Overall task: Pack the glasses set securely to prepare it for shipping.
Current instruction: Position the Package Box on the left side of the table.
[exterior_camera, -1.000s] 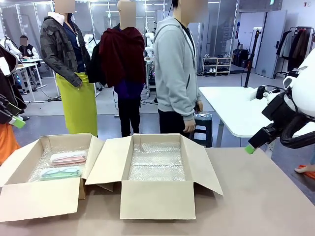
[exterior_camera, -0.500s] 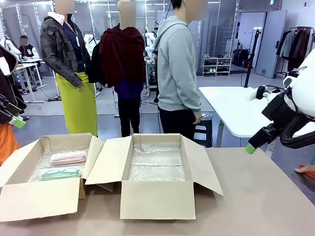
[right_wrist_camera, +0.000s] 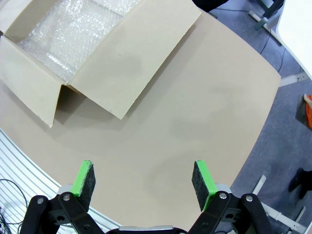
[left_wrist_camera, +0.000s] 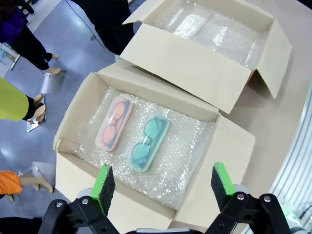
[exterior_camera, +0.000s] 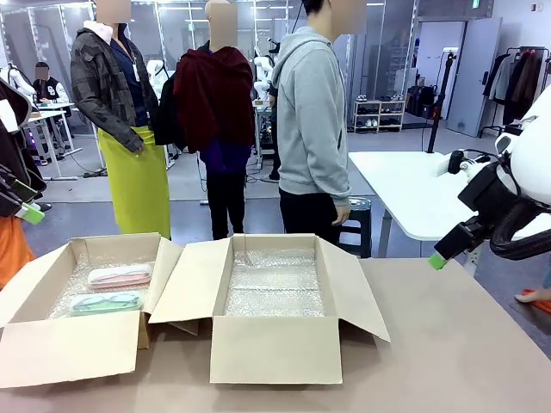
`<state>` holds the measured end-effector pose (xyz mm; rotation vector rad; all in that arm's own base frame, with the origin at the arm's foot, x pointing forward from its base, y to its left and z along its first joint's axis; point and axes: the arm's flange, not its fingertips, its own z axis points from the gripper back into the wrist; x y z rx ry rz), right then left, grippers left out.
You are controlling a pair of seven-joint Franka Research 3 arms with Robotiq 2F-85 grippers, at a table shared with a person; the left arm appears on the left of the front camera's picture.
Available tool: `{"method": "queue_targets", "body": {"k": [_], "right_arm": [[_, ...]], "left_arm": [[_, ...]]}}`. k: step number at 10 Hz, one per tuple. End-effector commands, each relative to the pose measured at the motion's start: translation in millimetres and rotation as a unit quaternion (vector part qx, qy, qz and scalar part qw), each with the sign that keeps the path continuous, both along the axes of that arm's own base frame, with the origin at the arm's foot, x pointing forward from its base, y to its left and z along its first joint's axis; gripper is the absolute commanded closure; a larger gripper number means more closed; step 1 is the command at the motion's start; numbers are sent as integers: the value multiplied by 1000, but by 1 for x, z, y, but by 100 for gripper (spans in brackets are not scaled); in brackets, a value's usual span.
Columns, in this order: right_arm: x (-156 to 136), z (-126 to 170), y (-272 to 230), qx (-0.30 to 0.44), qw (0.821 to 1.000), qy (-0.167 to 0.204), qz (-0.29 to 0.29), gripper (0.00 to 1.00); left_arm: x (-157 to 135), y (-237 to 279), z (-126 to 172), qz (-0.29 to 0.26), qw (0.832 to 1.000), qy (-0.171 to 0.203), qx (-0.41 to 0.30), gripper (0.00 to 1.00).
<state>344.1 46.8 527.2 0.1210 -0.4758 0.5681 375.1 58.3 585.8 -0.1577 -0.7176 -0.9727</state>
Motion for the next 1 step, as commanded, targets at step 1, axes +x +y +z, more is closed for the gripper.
{"method": "queue_targets", "body": {"k": [1], "right_arm": [[-1,1,1,-4,1000,0,-5,0]], "left_arm": [[0,-1,4,11,1000,-2,4,0]]}}
